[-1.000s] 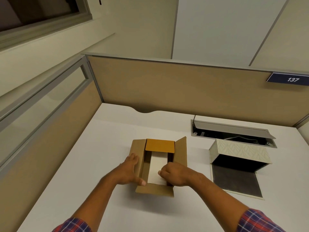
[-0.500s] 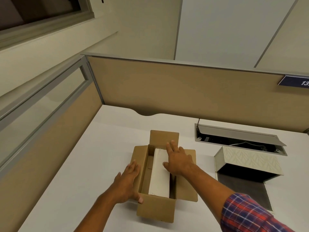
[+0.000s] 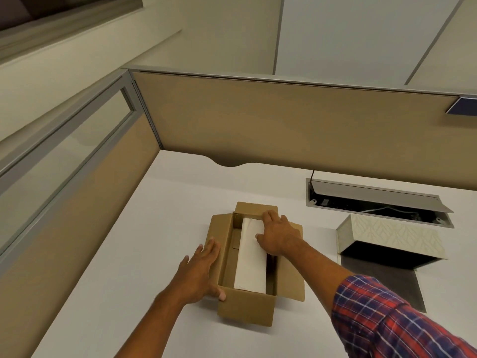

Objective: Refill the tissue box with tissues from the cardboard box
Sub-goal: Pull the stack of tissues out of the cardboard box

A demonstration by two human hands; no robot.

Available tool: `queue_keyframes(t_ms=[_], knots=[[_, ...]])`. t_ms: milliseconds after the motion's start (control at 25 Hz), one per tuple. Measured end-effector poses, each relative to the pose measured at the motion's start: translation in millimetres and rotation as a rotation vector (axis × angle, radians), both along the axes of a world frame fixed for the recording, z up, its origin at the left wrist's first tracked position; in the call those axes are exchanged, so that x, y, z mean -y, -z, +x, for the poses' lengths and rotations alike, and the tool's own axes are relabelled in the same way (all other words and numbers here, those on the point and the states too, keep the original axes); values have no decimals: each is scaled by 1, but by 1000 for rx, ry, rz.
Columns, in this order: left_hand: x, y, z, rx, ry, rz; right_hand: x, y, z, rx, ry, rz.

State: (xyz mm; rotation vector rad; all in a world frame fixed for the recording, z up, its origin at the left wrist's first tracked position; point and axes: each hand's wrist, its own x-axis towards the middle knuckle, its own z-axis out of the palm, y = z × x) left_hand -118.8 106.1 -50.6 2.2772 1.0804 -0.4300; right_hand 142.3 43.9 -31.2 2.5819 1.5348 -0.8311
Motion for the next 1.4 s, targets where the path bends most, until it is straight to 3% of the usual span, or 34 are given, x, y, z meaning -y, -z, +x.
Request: queue_keyframes(t_ms=[80, 160, 240, 360, 560, 720, 1040, 1400], knots=[[5, -9, 5, -67, 50, 101, 13, 5, -2, 21, -18, 33], [18, -18, 15, -9, 77, 233, 34, 14, -10, 96, -25, 113], [38, -26, 32, 234, 43, 284, 59, 25, -20, 159, -9, 188], [61, -25, 62, 512, -169, 105, 91, 37, -36, 205, 29, 199], [42, -9, 104, 337, -521, -258, 123, 43, -50, 174, 53, 174], [35, 4, 114, 167, -582, -380, 133, 37, -48, 144, 50, 171], [31, 6, 127, 210, -669, -429, 138, 31, -49, 94, 64, 150], [28, 15, 124, 330, -832, -710, 141, 31, -46, 84, 60, 150]])
